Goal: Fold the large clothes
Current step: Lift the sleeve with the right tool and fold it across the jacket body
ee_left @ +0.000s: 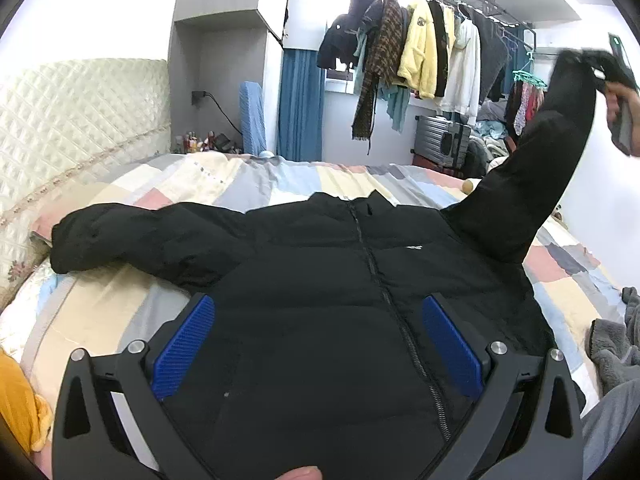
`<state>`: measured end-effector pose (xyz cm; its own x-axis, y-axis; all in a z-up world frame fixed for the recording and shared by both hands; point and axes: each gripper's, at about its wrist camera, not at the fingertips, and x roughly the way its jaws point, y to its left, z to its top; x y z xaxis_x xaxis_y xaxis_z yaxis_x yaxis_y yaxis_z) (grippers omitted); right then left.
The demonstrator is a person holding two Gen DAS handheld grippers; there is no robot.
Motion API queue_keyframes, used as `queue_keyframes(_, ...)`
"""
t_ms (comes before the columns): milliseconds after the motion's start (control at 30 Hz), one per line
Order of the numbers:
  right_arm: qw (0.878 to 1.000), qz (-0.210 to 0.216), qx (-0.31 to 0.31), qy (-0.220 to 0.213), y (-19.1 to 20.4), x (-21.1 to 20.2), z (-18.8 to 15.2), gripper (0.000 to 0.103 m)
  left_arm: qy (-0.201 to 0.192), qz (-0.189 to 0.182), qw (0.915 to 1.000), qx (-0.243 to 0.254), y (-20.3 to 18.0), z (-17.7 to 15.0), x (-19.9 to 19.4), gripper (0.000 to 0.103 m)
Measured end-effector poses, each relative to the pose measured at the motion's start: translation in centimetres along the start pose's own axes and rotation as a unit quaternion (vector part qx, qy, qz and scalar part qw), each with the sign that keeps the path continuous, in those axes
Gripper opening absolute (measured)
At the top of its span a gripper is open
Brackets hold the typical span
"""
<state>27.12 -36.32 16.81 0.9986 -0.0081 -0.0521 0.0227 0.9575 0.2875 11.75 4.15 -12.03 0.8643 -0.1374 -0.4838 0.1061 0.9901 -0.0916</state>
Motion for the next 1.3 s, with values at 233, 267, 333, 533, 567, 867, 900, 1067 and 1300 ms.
queue_keyframes(233, 0.995, 0.078, -0.042, 0.046, 11.0, 3.5, -5.1, 0.011, -0.003, 0.015, 0.9995, -0.028, 3.2, 0.1, -0.1, 0.103)
queue_keyframes(267, 0.993, 0.090, -0.045, 0.055, 12.6, 4.1, -6.1, 0.012, -0.002, 0.019, 0.9994, -0.029, 3.6, 0.1, 0.0, 0.103)
queue_keyframes(333, 0.989, 0.114, -0.050, 0.075, 15.1, 5.3, -8.7, 0.012, -0.001, 0.029, 0.9991, -0.031, 4.4, -0.1, -0.1, 0.103)
queue_keyframes(533, 0.972, 0.174, -0.064, 0.144, 21.7, 8.7, -17.8, 0.012, 0.000, 0.053, 0.9971, -0.055, 7.7, -0.6, -0.5, 0.103)
queue_keyframes(567, 0.969, 0.182, -0.069, 0.155, 22.6, 9.2, -19.3, 0.012, -0.001, 0.056, 0.9967, -0.058, 8.1, -0.7, -0.5, 0.103)
queue_keyframes(867, 0.935, 0.219, -0.083, 0.265, 28.2, 13.8, -33.7, 0.014, 0.019, 0.069, 0.9931, -0.093, 11.1, -1.6, 1.3, 0.103)
queue_keyframes(900, 0.932, 0.220, -0.085, 0.276, 28.6, 14.2, -35.3, 0.015, 0.021, 0.070, 0.9928, -0.095, 11.3, -1.7, 1.4, 0.103)
queue_keyframes(1067, 0.919, 0.206, -0.115, 0.317, 29.4, 15.2, -41.5, 0.016, 0.023, 0.069, 0.9917, -0.106, 12.3, -2.0, 2.0, 0.103)
queue_keyframes(1300, 0.905, 0.191, -0.138, 0.353, 28.9, 15.8, -47.4, 0.023, 0.049, 0.058, 0.9910, -0.111, 12.4, -2.6, 3.7, 0.103)
